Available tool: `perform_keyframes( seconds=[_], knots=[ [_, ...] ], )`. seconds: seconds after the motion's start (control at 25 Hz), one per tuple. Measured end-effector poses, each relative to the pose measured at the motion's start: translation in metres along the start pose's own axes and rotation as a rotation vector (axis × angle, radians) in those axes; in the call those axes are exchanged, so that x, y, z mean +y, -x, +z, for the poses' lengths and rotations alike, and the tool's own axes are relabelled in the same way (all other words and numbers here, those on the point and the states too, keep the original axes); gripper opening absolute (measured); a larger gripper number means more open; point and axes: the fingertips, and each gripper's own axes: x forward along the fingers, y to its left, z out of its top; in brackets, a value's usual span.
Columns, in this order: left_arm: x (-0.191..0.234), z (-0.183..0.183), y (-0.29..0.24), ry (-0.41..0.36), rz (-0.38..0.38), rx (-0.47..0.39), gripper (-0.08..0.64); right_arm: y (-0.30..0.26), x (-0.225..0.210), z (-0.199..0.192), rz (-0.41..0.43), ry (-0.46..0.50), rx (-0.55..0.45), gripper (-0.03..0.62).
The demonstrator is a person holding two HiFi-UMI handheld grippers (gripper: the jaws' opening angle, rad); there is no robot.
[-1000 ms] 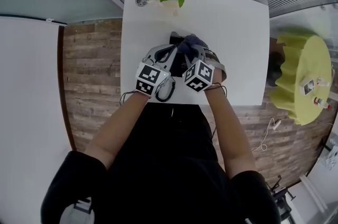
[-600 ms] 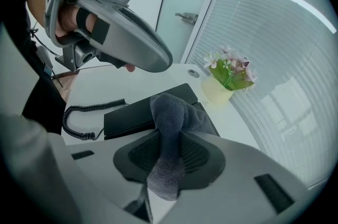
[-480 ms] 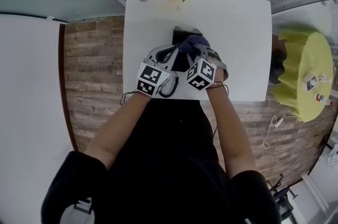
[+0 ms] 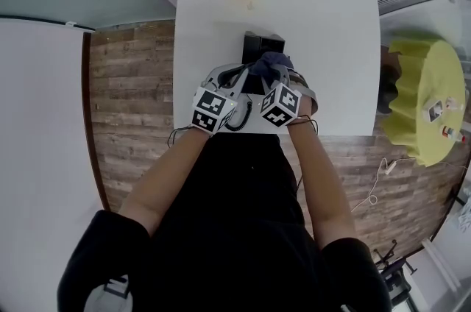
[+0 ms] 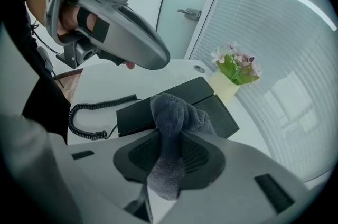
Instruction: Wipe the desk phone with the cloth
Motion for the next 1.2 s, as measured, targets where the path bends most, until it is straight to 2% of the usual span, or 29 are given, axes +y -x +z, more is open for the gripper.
perform_keyframes(
  seconds=[0.6,1.2],
  knots=[
    [-0.012,-0.031,0.008,-0.002,-0.023,0.044,0.009,0.000,0.040,-0.015,0.034,-0.012,0.027,0.106],
    [-0.025,-0.042,0.026,-0.032,-0.041,0.049,0.009,0.000,0.082,-0.032,0.093,-0.027,0.076,0.106]
  ],
)
